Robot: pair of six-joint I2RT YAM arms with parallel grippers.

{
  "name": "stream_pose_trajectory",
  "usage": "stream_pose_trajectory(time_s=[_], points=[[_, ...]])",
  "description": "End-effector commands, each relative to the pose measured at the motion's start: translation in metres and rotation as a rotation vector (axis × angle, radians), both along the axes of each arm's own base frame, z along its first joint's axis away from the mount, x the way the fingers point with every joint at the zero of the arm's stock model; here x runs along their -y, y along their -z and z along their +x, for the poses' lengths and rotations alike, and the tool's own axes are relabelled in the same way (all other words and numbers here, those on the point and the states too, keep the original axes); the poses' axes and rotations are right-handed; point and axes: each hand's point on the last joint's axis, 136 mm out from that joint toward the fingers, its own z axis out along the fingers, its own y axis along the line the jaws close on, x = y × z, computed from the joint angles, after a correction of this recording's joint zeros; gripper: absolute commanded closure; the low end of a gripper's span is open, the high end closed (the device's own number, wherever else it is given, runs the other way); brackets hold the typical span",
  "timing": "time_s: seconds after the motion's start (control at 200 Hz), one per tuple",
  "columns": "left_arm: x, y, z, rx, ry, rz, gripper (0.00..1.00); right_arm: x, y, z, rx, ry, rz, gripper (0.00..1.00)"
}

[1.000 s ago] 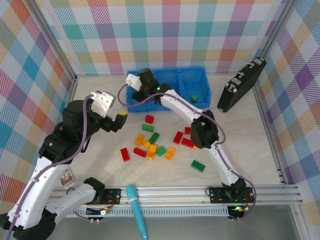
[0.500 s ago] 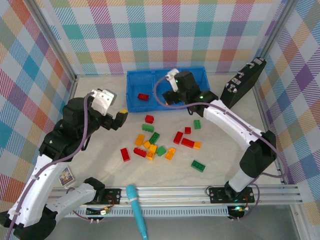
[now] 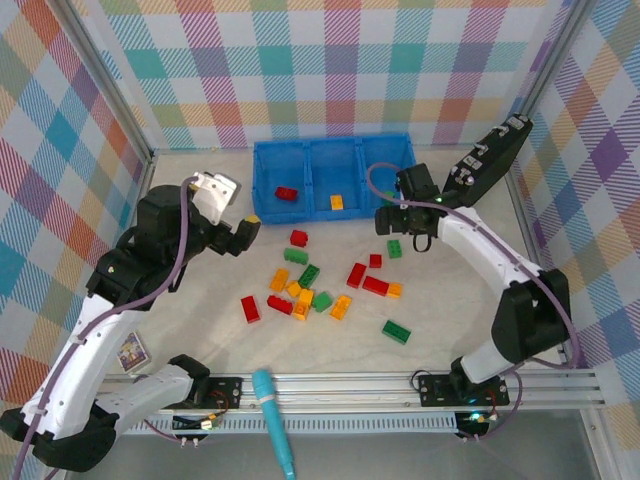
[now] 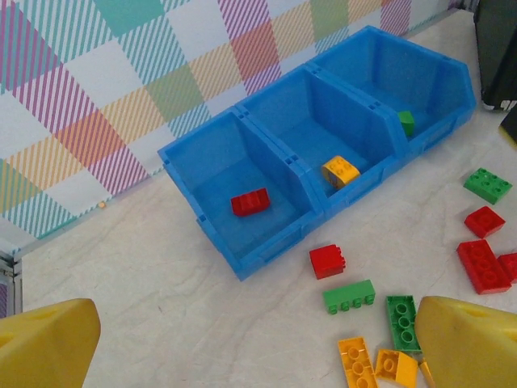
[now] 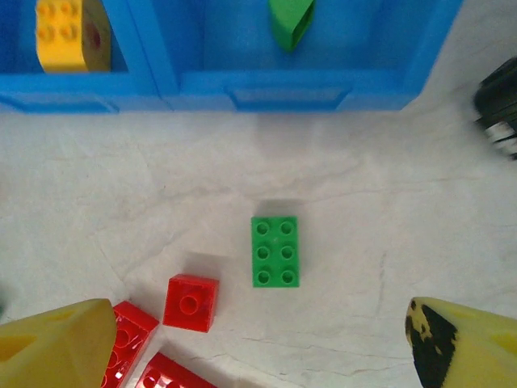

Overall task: Sort the legos into containers by color
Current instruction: Pick up the lego from the center of the table.

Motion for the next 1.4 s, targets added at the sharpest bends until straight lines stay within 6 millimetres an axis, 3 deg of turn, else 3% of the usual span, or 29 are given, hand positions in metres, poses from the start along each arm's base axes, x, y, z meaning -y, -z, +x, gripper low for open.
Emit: stream_pose_trajectory(time_s=[0.0, 0.26, 0.505, 0.745, 0.895, 1.055, 1.19, 1.285, 1.395], points=[[-0.005, -0.014, -0.008, 0.036, -0.002, 0.012, 0.00, -0.005, 0.035, -0.007, -0.115, 0.008, 0.039, 0.08], [-0.010, -0.014, -0.009, 0.034, -0.019, 0.031, 0.00, 0.008, 0.076, 0.016, -0.160, 0.020, -0.024, 0.09], [-0.009, -0.012, -0.007, 0.028, -0.020, 0.038, 0.00, 0.013, 0.116, 0.024, -0.233, 0.041, -0.039, 0.12], [-0.009, -0.014, -0.006, 0.030, -0.020, 0.039, 0.00, 0.013, 0.130, 0.025, -0.264, 0.057, -0.037, 0.28], [-0.010, -0.012, -0.007, 0.027, -0.022, 0.042, 0.00, 0.015, 0.134, 0.025, -0.291, 0.065, -0.056, 0.44], [-0.018, -0.020, -0.010, 0.061, -0.047, 0.055, 0.00, 0.026, 0.133, 0.023, -0.309, 0.084, -0.113, 0.65], [-0.027, -0.032, -0.017, 0.114, -0.066, 0.051, 0.00, 0.027, 0.125, 0.023, -0.317, 0.063, -0.113, 0.73], [-0.031, -0.035, -0.020, 0.128, -0.078, 0.055, 0.00, 0.024, 0.104, 0.028, -0.285, 0.050, -0.089, 0.76], [-0.035, -0.035, -0.023, 0.139, -0.087, 0.058, 0.00, 0.022, 0.066, 0.040, -0.217, 0.037, -0.076, 0.76]])
